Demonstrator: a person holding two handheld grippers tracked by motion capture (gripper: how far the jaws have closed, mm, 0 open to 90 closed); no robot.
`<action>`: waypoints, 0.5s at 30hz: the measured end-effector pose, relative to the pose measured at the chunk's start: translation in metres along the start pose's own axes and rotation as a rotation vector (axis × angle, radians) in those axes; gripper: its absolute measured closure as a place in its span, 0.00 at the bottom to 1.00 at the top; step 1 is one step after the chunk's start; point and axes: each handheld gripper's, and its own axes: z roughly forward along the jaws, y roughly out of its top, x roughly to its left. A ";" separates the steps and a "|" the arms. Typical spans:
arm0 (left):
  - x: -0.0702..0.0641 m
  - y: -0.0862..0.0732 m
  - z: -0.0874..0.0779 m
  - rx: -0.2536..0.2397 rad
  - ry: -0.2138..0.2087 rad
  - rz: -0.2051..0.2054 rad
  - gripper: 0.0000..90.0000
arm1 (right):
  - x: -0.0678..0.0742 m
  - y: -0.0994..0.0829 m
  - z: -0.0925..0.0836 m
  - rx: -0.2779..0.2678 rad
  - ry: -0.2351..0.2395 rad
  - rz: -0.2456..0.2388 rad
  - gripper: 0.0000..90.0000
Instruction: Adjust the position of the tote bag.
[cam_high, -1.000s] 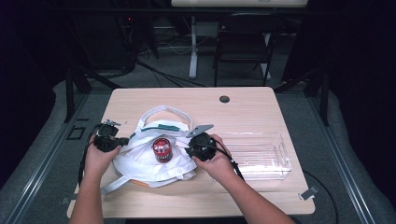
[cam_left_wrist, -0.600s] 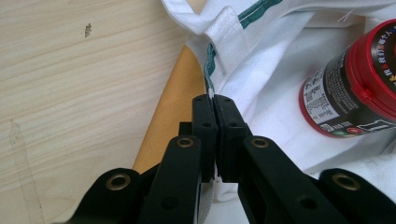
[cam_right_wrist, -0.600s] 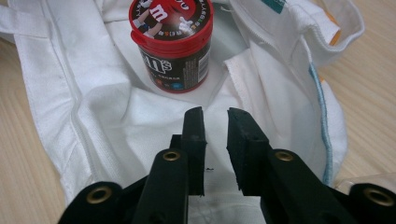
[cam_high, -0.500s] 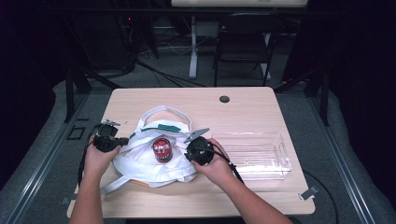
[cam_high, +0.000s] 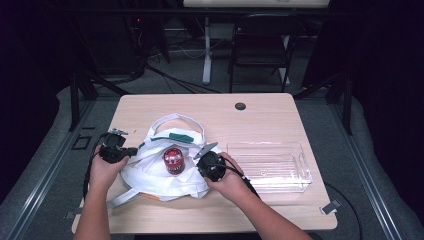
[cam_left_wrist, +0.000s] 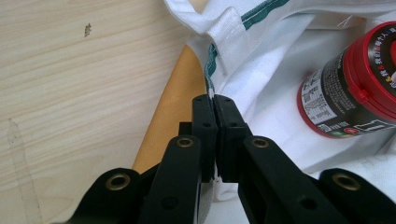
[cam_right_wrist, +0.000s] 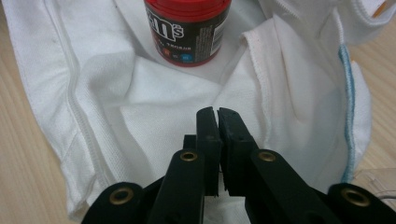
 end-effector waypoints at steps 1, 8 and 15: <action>0.000 0.000 0.000 -0.002 0.000 -0.002 0.98 | -0.001 0.000 0.001 0.005 0.010 0.003 0.97; -0.001 0.000 0.000 -0.010 -0.002 0.000 0.98 | -0.003 0.001 -0.002 0.004 0.018 0.015 0.94; -0.001 0.000 -0.001 -0.014 -0.008 -0.003 0.96 | -0.007 0.004 -0.007 -0.004 0.026 0.024 0.91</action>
